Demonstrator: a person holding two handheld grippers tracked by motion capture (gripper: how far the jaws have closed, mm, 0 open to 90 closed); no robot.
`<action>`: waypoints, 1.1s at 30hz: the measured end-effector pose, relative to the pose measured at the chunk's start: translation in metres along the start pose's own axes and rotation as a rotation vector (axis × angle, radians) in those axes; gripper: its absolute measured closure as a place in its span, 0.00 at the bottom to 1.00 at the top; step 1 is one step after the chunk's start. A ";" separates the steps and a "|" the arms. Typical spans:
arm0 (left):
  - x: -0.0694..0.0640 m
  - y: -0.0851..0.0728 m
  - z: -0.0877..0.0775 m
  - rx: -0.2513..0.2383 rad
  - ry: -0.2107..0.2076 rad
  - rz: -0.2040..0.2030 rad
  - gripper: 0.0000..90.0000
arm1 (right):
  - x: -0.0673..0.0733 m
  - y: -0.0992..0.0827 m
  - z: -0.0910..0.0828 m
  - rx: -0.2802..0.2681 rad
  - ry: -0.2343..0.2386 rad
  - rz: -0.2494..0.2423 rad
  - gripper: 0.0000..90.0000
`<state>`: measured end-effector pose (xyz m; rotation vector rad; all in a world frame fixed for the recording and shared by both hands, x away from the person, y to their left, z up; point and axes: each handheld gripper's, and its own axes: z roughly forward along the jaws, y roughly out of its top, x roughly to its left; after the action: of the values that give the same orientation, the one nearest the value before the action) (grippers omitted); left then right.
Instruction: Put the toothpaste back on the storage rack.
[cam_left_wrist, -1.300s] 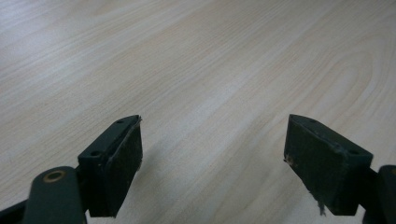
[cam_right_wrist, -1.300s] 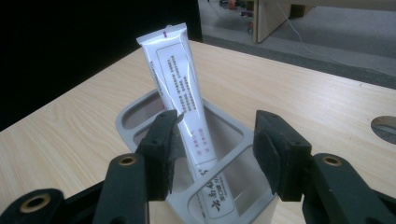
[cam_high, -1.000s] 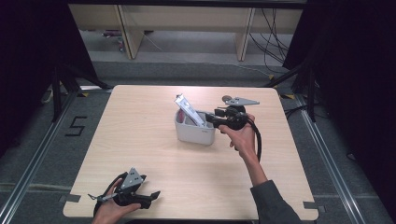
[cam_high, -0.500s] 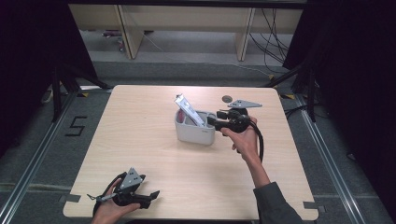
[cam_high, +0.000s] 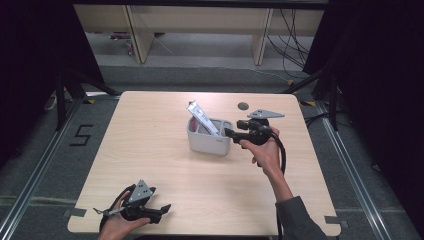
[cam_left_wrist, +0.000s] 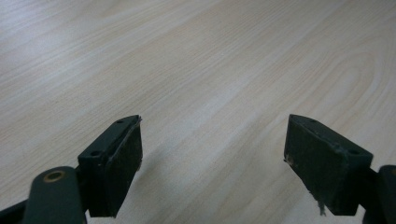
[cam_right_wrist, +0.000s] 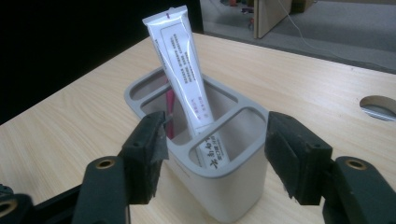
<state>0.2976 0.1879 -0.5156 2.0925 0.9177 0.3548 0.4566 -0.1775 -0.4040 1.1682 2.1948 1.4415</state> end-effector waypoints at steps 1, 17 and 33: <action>0.000 0.000 0.000 0.000 0.000 0.000 0.21 | -0.001 0.000 -0.001 -0.003 -0.021 -0.017 0.41; 0.000 0.000 0.000 -0.002 0.002 -0.001 0.21 | -0.012 -0.013 -0.011 0.009 -0.059 0.038 0.26; 0.001 0.001 -0.001 -0.002 0.006 0.001 0.21 | -0.015 -0.028 -0.025 0.032 -0.065 0.038 0.25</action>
<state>0.2976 0.1890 -0.5142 2.0910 0.9189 0.3623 0.4378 -0.2097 -0.4197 1.2560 2.1705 1.3688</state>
